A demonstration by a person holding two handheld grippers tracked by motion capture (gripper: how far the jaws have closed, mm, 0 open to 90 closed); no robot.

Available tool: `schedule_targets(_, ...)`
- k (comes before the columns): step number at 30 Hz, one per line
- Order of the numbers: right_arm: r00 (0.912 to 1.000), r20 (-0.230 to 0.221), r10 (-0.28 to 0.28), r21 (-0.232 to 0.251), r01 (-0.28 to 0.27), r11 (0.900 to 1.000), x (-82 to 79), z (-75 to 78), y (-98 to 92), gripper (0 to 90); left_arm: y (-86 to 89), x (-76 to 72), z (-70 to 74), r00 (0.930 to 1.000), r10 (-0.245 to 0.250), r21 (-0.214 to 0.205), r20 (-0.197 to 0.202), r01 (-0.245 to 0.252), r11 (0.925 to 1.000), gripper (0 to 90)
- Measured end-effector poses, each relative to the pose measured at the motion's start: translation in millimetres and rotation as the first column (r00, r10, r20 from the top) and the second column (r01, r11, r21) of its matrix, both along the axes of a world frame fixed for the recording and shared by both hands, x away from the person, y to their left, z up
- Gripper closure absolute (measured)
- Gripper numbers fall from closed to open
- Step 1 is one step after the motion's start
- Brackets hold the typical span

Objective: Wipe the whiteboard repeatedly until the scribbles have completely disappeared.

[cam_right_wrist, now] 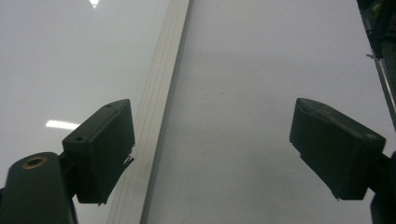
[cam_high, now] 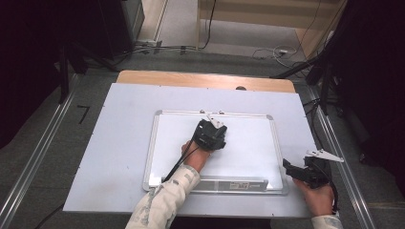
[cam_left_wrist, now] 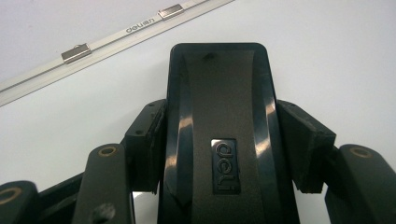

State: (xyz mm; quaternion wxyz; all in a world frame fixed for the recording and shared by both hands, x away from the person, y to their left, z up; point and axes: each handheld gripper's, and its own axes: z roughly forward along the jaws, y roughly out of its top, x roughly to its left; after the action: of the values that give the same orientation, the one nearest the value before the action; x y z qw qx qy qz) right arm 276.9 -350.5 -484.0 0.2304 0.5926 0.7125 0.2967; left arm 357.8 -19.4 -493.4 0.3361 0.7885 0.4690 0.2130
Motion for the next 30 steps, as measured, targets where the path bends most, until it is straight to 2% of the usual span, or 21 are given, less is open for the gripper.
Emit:
schedule_targets(7,1.0,-0.001,0.0,-0.001,0.0,1.0,0.0,-0.1,-0.3,12.7,1.1,0.8,0.5,0.9999,0.009,-0.001,-0.011,-0.009,1.0,40.3)
schedule_targets(14,1.0,-0.001,0.0,-0.001,0.0,1.0,-0.1,-0.1,-0.6,12.7,14.2,5.2,2.1,0.9975,0.062,0.006,-0.035,-0.062,0.9981,40.5)
schedule_targets(19,1.0,-0.002,-0.001,-0.003,0.001,1.0,-0.1,-0.3,-0.3,12.7,24.3,8.0,2.1,0.9951,0.091,0.005,-0.039,-0.09,0.9959,40.4)
schedule_targets(30,1.0,-0.002,-0.003,0.0,0.003,1.0,-0.7,-0.4,-1.1,12.7,26.6,9.8,1.5,0.9924,0.118,0.0,-0.035,-0.118,0.993,40.4)
